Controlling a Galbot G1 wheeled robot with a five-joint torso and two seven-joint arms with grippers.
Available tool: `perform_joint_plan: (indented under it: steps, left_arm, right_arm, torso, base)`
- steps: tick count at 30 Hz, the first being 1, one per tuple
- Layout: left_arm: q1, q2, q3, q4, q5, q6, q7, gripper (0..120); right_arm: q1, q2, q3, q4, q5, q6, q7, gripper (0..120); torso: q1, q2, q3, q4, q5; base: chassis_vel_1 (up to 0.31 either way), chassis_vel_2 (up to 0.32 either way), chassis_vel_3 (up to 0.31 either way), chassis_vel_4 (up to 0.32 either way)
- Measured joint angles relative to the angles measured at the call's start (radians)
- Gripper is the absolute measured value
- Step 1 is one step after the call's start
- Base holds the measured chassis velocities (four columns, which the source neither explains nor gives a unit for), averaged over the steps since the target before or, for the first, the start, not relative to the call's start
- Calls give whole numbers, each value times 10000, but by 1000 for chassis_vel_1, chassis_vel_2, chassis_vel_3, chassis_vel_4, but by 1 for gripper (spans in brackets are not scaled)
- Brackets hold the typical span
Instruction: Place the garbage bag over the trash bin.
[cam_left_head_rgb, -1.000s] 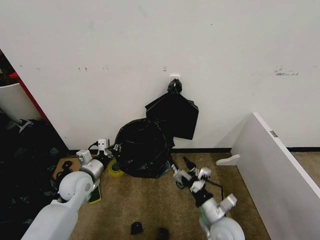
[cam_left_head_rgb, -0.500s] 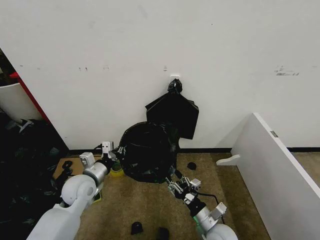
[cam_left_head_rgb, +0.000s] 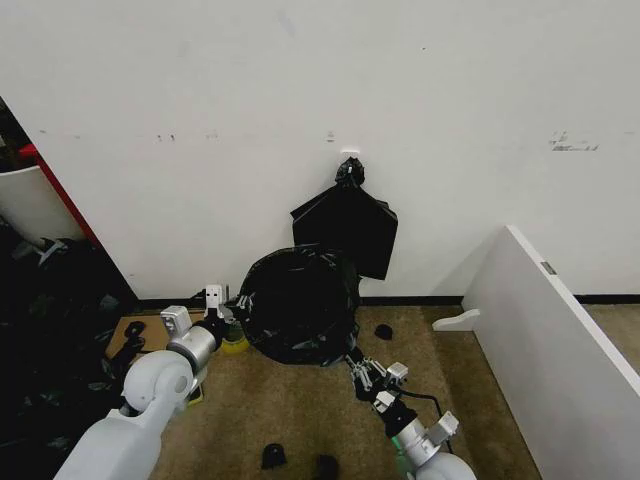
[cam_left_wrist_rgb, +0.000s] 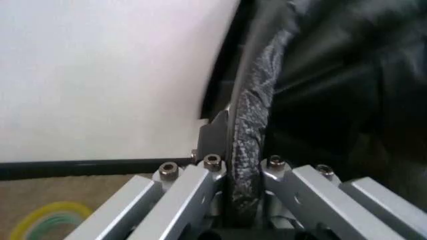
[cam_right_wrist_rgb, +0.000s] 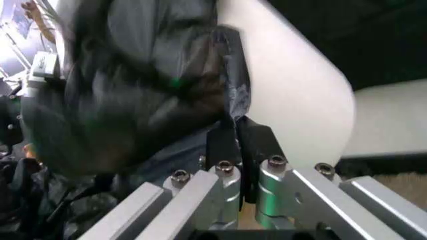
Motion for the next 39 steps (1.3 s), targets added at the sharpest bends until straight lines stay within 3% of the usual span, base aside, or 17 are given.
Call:
perform_joint_plan:
  steps: [11, 17, 20, 26, 28, 32, 34, 35, 39]
  left_arm:
    - [264, 73, -60, -533, -149, 54, -21, 0]
    - [495, 51, -24, -1266, -431, 401, -94, 0]
    - [522, 67, -9, -1317, -428, 422, -99, 0]
    - [562, 112, 101, -1108, -189, 324, -109, 0]
    - [527, 73, 177, -883, -55, 193, -105, 0]
    - [430, 19, 252, -522, 134, -35, -94, 0]
    - [419, 15, 261, -484, 157, -52, -94, 0]
    - [362, -21, 314, -308, 261, -152, -70, 0]
    - [268, -135, 401, -44, 486, -331, -53, 0]
  right_arm:
    - [413, 239, 12, -1293, -613, 586, -757, 0]
    - [1003, 651, 244, -2430, -3520, 1504, 434, 0]
    - [1020, 662, 271, -2457, -3938, 1666, 754, 0]
    - [627, 381, 404, -1783, -4281, 2111, 1126, 16]
    - [332, 94, 569, -1431, -4309, 2148, 1399, 28]
    - [-221, -322, 734, -786, -4524, 1203, 3740, 43]
    - [-283, -359, 737, -672, -4475, 1048, 4013, 45]
    - [-568, -458, 714, 4, -3975, 331, 5163, 54]
    - [-990, -483, 612, 1752, -3162, -912, 7220, 69]
  torso:
    - [-1, 0, -2, -1, -6]
    - [-1, 0, -2, -1, -3]
    - [-1, 0, -2, -2, -4]
    - [-1, 0, -2, -1, -5]
    - [-1, 0, -2, -2, -6]
    - [-1, 2, -2, -4, -4]
    - [-1, 2, -2, -3, -6]
    - [-2, 2, -2, -3, -5]
    - [-1, 2, -2, 0, -5]
  base:
    - [0, 0, 0, 0]
    - [0, 0, 0, 0]
    - [0, 0, 0, 0]
    - [0, 0, 0, 0]
    - [0, 0, 0, 0]
    - [0, 0, 0, 0]
    - [0, 0, 0, 0]
    - [0, 0, 0, 0]
    - [0, 0, 0, 0]
